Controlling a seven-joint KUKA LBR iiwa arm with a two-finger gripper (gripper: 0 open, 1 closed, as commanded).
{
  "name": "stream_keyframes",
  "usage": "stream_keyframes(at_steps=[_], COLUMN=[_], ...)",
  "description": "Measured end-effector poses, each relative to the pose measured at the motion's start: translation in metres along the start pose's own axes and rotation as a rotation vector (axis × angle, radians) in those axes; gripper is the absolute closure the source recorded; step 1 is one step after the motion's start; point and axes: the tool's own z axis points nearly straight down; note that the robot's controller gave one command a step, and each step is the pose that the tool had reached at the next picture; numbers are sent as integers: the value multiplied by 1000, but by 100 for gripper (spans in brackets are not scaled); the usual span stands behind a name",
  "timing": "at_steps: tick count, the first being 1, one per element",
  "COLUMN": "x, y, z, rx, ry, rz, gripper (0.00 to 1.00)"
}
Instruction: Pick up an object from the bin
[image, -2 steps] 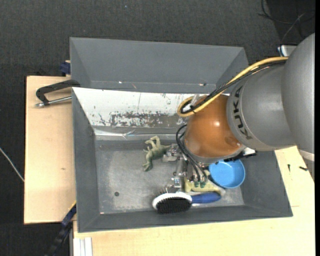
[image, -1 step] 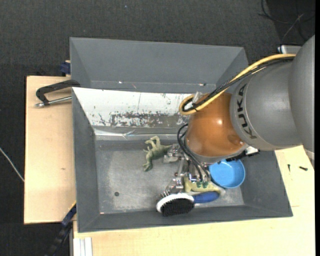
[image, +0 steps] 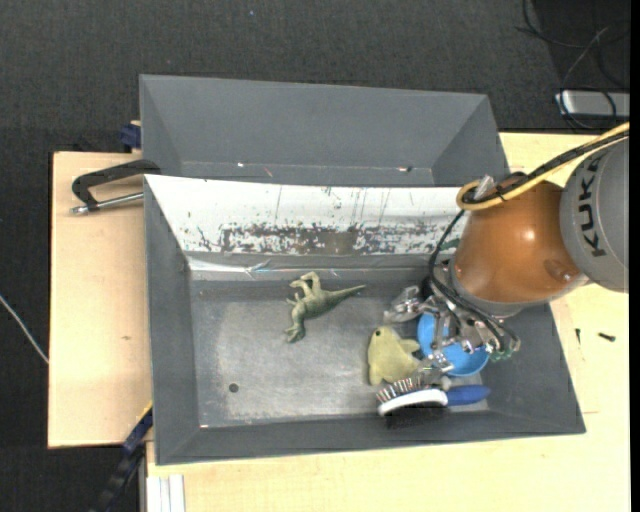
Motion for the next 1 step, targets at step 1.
stream_keyframes(at_steps=[1], x=[20], y=[-72], z=[32], rx=[0], ry=[15], rz=[20], gripper=[0])
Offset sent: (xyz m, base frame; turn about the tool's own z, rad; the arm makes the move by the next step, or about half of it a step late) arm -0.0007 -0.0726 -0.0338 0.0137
